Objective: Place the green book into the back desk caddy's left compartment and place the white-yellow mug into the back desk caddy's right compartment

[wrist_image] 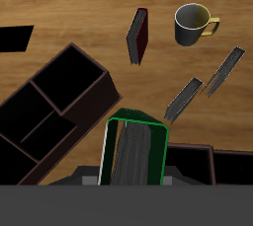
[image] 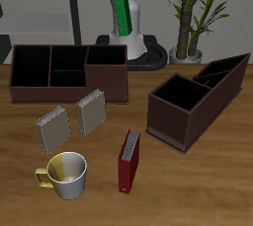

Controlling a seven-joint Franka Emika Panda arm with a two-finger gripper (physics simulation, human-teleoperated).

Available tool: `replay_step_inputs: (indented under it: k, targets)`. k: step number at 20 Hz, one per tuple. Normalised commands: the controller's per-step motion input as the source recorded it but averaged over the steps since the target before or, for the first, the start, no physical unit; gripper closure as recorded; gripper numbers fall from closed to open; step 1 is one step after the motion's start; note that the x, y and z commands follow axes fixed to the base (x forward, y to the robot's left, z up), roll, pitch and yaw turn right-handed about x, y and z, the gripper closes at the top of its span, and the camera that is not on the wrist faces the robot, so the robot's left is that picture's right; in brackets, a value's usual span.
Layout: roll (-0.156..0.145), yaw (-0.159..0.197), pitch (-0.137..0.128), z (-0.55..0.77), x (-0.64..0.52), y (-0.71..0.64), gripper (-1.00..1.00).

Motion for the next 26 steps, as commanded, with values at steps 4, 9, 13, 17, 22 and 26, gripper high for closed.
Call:
replay_step_inputs:
  k: [4,9,13,17,22,26]
  targets:
    - [-0.015,0.047,-0.035,-0.25,-0.55,-0.03,1.00]
    - [-0.040,-0.007,-0.007,-0.10,-0.22,-0.21,1.00]
    - [-0.033,0.043,-0.011,0.03,-0.22,-0.36,1.00]
    - [-0.080,0.021,0.007,0.05,-0.04,-0.70,1.00]
    - [-0.081,0.013,0.019,0.10,0.00,-0.86,1.00]
    - [-0.028,-0.011,-0.013,0.15,-0.06,-0.90,1.00]
